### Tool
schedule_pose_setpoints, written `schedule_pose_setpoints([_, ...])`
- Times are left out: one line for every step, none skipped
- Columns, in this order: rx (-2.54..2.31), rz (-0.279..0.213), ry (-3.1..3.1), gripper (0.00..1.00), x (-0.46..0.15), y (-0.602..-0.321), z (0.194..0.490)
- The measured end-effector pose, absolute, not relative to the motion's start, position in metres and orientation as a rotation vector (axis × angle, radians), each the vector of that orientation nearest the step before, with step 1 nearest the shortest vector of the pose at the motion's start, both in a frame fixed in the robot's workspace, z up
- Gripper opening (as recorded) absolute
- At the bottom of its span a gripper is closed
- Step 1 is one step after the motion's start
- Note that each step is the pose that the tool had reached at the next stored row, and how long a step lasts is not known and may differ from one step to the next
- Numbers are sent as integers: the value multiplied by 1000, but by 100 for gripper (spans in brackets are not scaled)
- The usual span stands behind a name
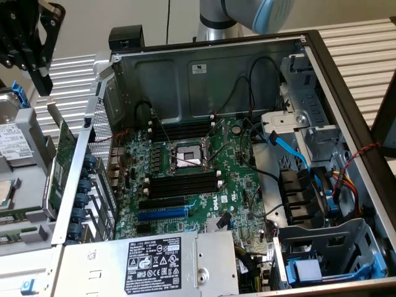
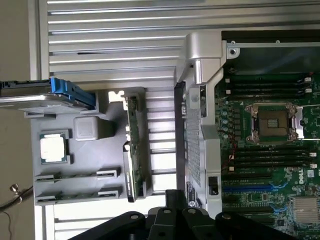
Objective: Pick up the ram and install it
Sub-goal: 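Reach for the ram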
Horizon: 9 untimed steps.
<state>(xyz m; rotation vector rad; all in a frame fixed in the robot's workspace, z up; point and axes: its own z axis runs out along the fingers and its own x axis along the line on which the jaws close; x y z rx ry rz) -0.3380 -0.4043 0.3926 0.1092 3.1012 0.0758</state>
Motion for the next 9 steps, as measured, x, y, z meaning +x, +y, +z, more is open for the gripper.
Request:
schedule_pose_setpoints([109,76,3101,11,-341,-405,393])
schedule_pose_setpoints([109,76,3101,11,-344,-405,393])
schedule_pose_setpoints([109,76,3101,11,-347,-405,393])
schedule_pose_setpoints([109,76,3101,11,-350,-405,393])
schedule_pose_setpoints([109,76,3102,11,-353,-406,393])
schedule_pose_setpoints([109,76,3103,11,-356,-406,393])
schedule_pose_setpoints([109,76,3104,11,-358,-406,393])
schedule_pose_setpoints([110,76,3107,11,-361,-406,393])
schedule_pose_setpoints([110,75,3110,11,-363,-406,393])
